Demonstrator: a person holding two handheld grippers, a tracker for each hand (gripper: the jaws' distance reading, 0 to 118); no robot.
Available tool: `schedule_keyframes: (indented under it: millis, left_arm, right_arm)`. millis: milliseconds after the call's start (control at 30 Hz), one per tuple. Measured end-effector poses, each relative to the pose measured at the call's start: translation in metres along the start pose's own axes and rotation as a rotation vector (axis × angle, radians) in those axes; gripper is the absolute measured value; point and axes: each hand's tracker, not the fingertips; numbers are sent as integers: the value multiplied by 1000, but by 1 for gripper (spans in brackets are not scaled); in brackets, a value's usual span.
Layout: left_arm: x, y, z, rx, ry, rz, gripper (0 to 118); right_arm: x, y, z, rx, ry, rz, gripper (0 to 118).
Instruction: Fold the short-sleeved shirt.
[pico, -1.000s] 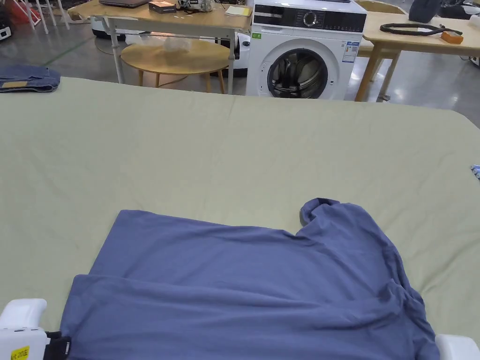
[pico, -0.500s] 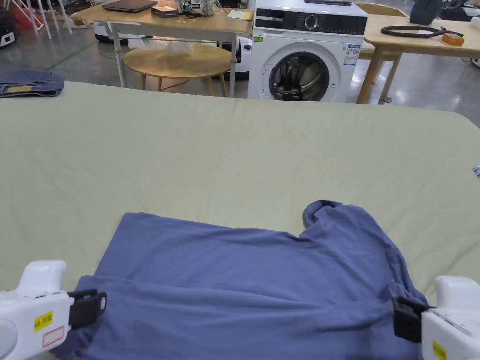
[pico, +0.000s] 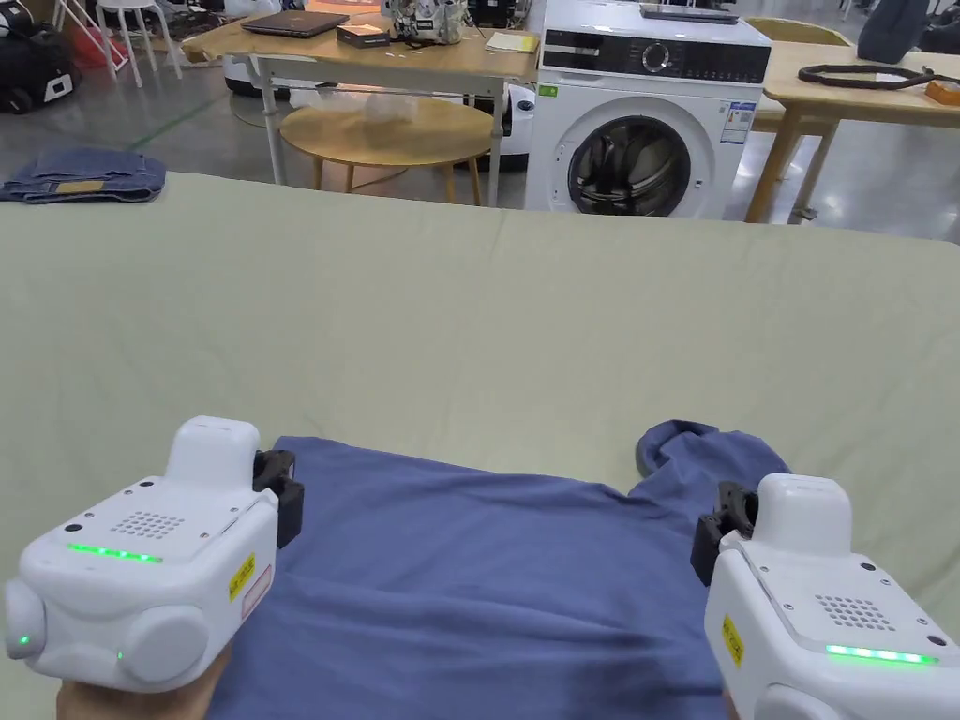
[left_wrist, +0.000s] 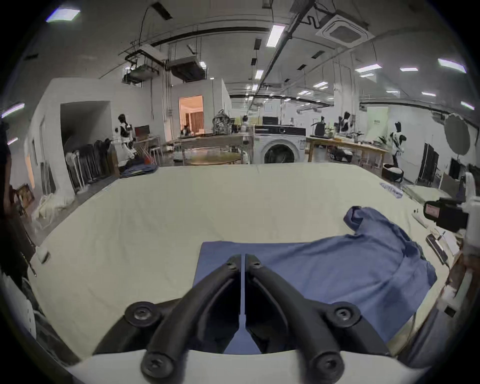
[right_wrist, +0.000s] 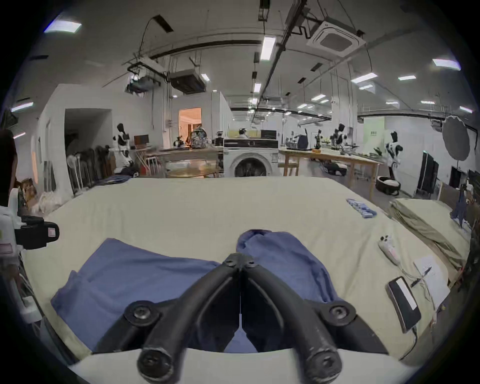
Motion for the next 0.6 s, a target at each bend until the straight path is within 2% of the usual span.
schedule_keyframes:
  millis: [133,433,467,600]
  left_arm:
    - [-14,14,-29,-36,5,40,0]
    - [-92,46,-165,-437,-106,159,0]
    - [-98,47,-179,-466,-117,170,5]
    - [-108,48,-214,-569,-98,181,61]
  right_arm:
    - [-5,2,-11,-12,31,-2,0]
    - [-1,-2,-38,-77,30,37,0]
    - [2,-4,-41,-86,26,38,0]
    - [13,-9,-49,-123,8,39,0]
